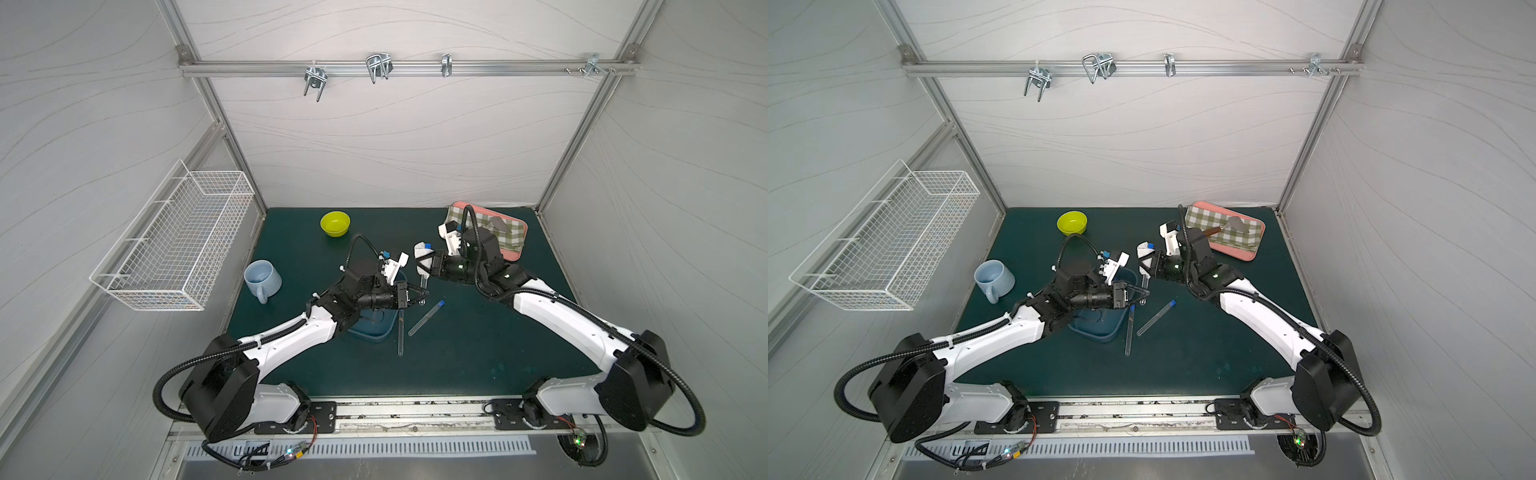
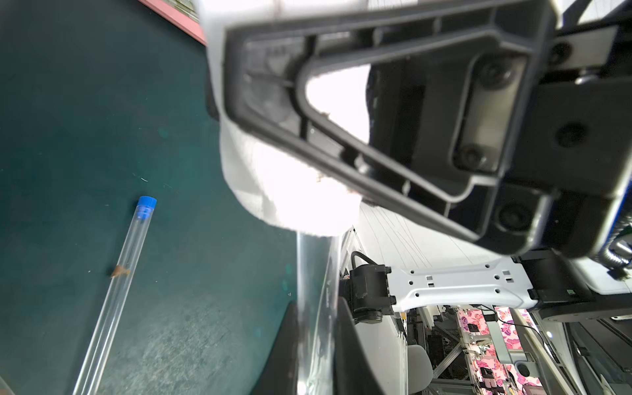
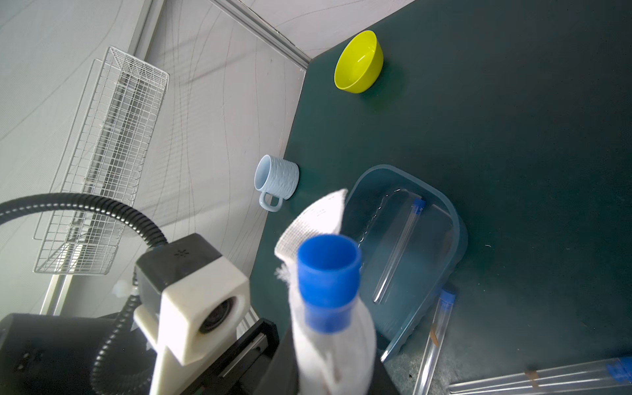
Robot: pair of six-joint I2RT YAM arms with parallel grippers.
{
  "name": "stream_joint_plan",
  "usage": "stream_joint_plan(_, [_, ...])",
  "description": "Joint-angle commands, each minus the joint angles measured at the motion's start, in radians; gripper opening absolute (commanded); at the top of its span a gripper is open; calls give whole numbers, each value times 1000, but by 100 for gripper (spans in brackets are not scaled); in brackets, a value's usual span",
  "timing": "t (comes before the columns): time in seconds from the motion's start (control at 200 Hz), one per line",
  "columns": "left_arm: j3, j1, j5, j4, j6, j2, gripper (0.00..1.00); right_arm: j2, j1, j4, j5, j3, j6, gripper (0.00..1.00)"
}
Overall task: Wipe the exteriors of test tubes
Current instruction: Wipe the dirt from the test tube.
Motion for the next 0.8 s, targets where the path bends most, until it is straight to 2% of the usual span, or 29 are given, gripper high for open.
stream_joint_plan(0.0, [-2, 3, 12, 5, -19, -13, 7, -38, 15, 33, 26, -64, 28, 20])
stream_joint_plan(0.22, [4, 2, 11, 2, -18, -6, 7, -108, 128, 30, 101, -169, 74, 20])
stream_joint_plan(0.325, [4, 3, 9, 0, -18, -5, 6, -112, 139, 40, 115, -183, 86, 20])
stream_joint_plan(0.795, [0, 3, 5, -18, -11, -27, 6, 22, -30, 11, 9, 38, -20, 20])
